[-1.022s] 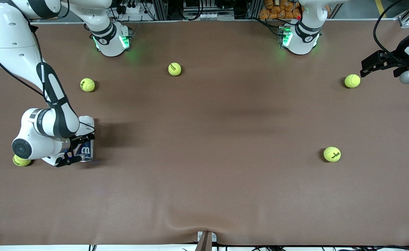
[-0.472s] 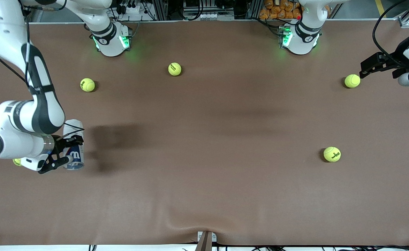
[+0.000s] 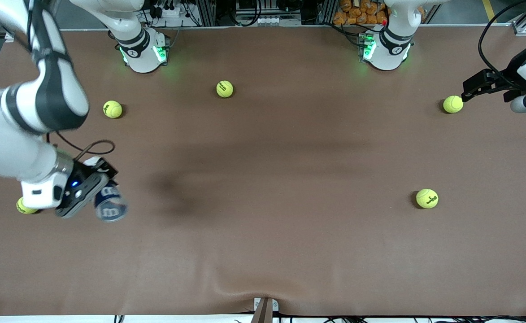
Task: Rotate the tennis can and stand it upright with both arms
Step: 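Lift the can with the right gripper and carry it toward table center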
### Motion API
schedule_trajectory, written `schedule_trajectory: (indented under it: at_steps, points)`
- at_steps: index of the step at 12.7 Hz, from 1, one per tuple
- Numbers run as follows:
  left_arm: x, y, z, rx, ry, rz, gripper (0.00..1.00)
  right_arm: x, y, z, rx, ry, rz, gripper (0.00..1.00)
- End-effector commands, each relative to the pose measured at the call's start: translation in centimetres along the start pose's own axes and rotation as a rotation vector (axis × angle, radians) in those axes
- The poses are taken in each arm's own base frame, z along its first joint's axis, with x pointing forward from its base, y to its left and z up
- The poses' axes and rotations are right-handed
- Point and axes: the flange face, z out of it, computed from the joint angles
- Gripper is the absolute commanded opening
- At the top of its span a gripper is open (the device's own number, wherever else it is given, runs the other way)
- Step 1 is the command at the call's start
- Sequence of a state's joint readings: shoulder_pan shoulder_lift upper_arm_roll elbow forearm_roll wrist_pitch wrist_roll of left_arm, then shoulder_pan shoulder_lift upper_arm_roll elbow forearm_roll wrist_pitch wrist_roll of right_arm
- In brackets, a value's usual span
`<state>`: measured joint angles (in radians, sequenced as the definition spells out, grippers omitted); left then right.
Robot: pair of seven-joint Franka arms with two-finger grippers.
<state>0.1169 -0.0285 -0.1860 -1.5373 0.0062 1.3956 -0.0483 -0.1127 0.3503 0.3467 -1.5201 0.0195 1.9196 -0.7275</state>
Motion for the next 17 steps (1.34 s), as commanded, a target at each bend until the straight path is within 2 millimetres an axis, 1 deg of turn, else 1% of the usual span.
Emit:
schedule_trajectory:
  at_steps: [1, 2, 3, 4, 5, 7, 8, 9, 10, 11, 12, 13, 15, 16, 17]
  points:
    - [0.1, -0.2, -0.1, -0.006, 0.001, 0.016, 1.00, 9.8, -10.4, 1.6, -0.031, 0.086, -0.252, 0.52]
    - [0.1, -0.2, -0.1, -0.006, 0.001, 0.016, 1.00, 12.8, -13.6, 4.2, -0.072, 0.097, -0.339, 0.52]
    - [0.2, -0.1, -0.1, -0.008, 0.001, 0.017, 1.00, 14.3, -15.2, 7.0, -0.111, 0.083, -0.412, 0.53]
    - [0.2, -0.2, -0.1, -0.008, 0.001, 0.016, 1.00, 15.9, -17.8, 9.1, -0.152, 0.059, -0.508, 0.57]
    - [0.3, -0.2, 0.0, -0.008, -0.001, 0.016, 1.00, 17.0, -19.5, 10.4, -0.180, 0.037, -0.571, 0.58]
    - [0.5, -0.2, 0.4, -0.012, -0.008, 0.017, 1.00, 18.5, -23.3, 12.6, -0.196, 0.007, -0.647, 0.56]
    - [0.5, -0.2, 0.4, -0.014, -0.010, 0.015, 1.00, 19.1, -22.6, 15.2, -0.185, -0.007, -0.642, 0.56]
    - [0.8, -0.1, 0.9, -0.017, -0.020, 0.018, 1.00, 20.2, -23.3, 16.7, -0.185, -0.006, -0.656, 0.56]
    - [0.9, -0.1, 1.2, -0.021, -0.027, 0.009, 1.00, 20.4, -23.7, 17.8, -0.194, -0.018, -0.660, 0.55]
    - [1.4, 0.0, 2.0, -0.032, -0.042, 0.011, 1.00, 20.4, -24.3, 19.1, -0.195, -0.028, -0.660, 0.55]
    - [2.4, 0.2, 3.2, -0.062, -0.059, 0.010, 1.00, 20.5, -25.4, 22.0, -0.189, -0.031, -0.658, 0.54]
    - [3.2, 0.3, 4.2, -0.081, -0.078, 0.006, 1.00, 20.4, -25.0, 23.8, -0.207, -0.027, -0.661, 0.54]
    - [4.2, 0.5, 6.0, -0.113, -0.114, 0.009, 1.00, 20.3, -24.5, 27.0, -0.218, 0.007, -0.667, 0.55]
    - [4.8, 0.7, 7.0, -0.136, -0.134, 0.011, 1.00, 20.3, -25.3, 28.1, -0.211, 0.002, -0.677, 0.55]
    - [5.4, 0.9, 8.2, -0.165, -0.155, 0.010, 1.00, 20.0, -25.1, 29.3, -0.215, -0.005, -0.664, 0.55]
